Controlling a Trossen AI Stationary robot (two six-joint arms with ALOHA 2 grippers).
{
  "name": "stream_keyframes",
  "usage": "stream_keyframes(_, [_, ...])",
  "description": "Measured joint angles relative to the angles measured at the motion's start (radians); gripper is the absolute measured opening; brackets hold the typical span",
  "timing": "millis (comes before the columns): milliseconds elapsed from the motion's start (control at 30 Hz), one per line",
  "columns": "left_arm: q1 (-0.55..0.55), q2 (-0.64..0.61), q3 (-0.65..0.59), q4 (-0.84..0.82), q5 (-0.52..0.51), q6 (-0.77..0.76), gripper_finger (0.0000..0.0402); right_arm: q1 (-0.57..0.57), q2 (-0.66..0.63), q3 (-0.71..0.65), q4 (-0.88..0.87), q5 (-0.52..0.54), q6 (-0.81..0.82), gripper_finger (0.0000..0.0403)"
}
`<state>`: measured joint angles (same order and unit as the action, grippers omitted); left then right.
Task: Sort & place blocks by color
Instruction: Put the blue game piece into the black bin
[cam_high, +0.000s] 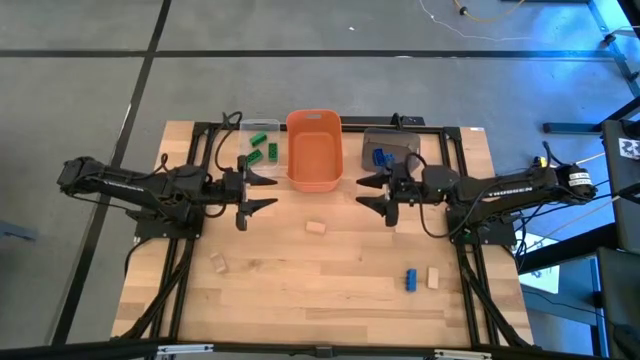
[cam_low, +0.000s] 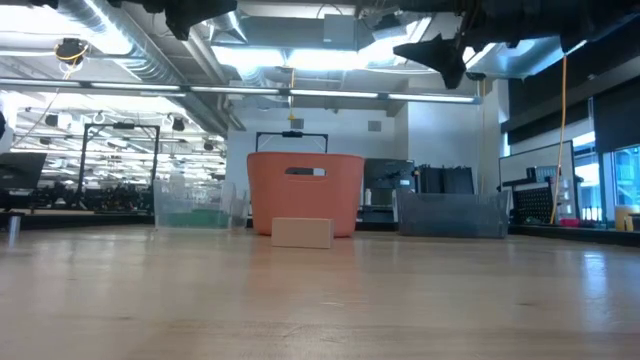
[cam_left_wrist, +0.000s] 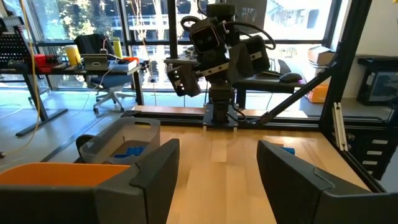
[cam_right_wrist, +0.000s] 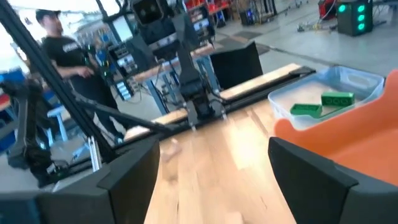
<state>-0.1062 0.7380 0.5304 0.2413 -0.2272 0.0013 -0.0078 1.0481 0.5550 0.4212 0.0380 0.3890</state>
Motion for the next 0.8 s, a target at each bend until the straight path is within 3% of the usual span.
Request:
stream_keyframes(233, [0.0,0.0,0.0,0.0,0.0,0.0,0.0208,0.0,0.0,0.099,-0.163,-0.016,-0.134,0.03])
stream_keyframes(333, [0.0,0.0,0.0,0.0,0.0,-0.002,0.0208,0.0,-0.001,0.127,-0.205,-0.026,-0.101,0.03])
stream_keyframes(433, [0.0,0.0,0.0,0.0,0.0,-0.002,0.0208,0.001,-0.001,0.163,-0.343,-0.077,0.095,0.03])
stream_keyframes(567, [0.001,0.0,0.0,0.0,-0.037,-0.001,0.0208,0.046,-0.001,0.218,-0.682,-0.202,0.414,0.03])
stream_keyframes(667, [0.001,0.0,0.0,0.0,-0.066,0.007,0.0208,0.136,-0.001,0.22,-0.873,-0.29,0.643,0.03])
stream_keyframes(800, [0.001,0.0,0.0,0.0,-0.104,0.008,0.0208,0.313,0.005,0.221,-1.061,-0.295,0.995,0.03])
